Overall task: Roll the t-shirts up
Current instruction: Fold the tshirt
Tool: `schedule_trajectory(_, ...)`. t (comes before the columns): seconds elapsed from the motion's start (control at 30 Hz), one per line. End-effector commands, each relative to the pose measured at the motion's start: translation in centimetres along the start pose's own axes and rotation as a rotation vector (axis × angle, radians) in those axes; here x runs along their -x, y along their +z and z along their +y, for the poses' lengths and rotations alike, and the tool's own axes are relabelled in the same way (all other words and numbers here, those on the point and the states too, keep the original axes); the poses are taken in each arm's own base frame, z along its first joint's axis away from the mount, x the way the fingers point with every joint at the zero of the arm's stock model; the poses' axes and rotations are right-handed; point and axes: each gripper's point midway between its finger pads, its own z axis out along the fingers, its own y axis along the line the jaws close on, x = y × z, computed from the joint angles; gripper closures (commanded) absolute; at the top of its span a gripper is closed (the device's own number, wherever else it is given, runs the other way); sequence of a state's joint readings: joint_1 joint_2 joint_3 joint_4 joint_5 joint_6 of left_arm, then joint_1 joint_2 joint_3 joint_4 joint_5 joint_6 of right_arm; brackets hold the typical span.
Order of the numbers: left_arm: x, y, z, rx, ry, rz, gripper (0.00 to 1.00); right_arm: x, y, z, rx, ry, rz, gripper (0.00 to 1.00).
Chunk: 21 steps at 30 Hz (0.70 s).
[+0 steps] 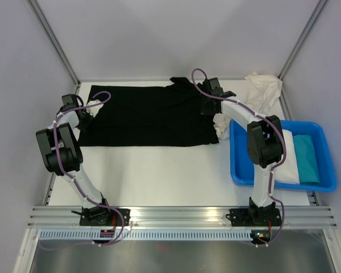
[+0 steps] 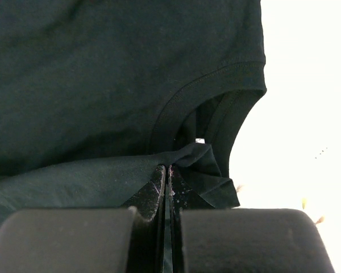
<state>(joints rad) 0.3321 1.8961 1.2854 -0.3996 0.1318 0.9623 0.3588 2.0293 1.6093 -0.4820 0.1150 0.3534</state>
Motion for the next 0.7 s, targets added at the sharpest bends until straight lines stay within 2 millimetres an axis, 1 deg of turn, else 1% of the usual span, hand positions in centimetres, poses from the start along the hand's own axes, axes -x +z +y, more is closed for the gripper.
schedule_trajectory(0.0,1.8,0.0,1.9,0.063,-0.018,-0.034,0.98,1.9,0.0,-0.5,-0.031,-0.001,-0.049,1.00)
schedule_trajectory(0.17,2.5,0.5,2.4,0.093,-0.019,-0.031,0.98,2.2,0.4,-0.6,-0.034,0.005,-0.052,1.00)
schedule_trajectory(0.2,2.9,0.5,2.8,0.104,-0.019,-0.038,0.98,2.2,0.5,-0.7,-0.037,0.004,-0.051,1.00)
schedule_trajectory(0.4,3.7,0.6,4.2,0.137,-0.027,-0.046,0.98,2.6,0.5,-1.0,-0.043,0.015,-0.054,1.00)
schedule_trajectory(0.43,3.7,0.7,4.2,0.134,-0.028,-0.045,0.98,2.8,0.5,-0.9,-0.038,0.016,-0.057,1.00)
schedule_trajectory(0.67,4.0,2.2,3.7,0.117,-0.049,-0.039,0.98,2.0,1.3,-1.0,-0.045,0.009,-0.030,1.00)
